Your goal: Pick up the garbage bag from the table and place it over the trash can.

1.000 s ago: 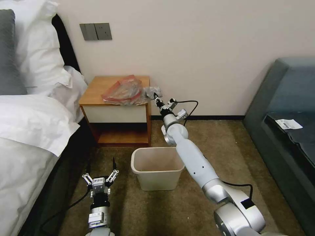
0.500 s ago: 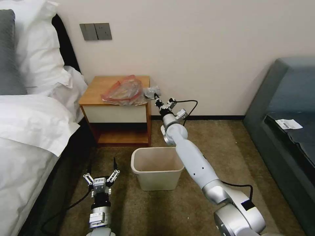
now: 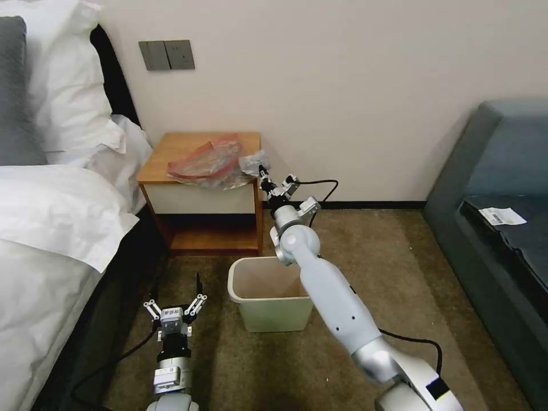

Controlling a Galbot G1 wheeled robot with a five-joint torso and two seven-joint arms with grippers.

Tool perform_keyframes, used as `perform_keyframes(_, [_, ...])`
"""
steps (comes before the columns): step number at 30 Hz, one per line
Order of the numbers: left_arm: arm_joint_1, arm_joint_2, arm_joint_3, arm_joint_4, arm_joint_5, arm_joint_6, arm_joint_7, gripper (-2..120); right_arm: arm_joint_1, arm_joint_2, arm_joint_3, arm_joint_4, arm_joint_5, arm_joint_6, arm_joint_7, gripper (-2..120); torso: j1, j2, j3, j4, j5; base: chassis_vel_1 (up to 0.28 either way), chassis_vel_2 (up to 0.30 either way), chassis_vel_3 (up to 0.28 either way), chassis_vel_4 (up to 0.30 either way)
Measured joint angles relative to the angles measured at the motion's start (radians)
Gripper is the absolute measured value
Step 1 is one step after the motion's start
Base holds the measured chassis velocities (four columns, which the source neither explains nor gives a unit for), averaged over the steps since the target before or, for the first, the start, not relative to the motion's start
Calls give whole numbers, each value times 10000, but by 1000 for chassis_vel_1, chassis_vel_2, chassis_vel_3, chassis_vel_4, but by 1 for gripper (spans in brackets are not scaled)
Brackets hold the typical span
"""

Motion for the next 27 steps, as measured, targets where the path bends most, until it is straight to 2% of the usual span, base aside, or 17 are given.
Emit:
perform_keyframes(7, [-146,23,136,21,-144,3,-101,93,-958,-82,-578,1608,-158,-23,744,0,0,0,0,3,1,0,0,0,0])
perform_keyframes(16, [-149,295,-223,-1178,-784,477,-136,93,-2352,-1023,-964,3357,-488,-92,1505,0,0,0,0,1,3,0,0,0,0])
perform_keyframes(27, [-152,370,-326,-1857,-1111,749,-325,93,-3812,-1943,-1319,4969,-928,-280,2142,0,0,0,0,0,1,0,0,0,0])
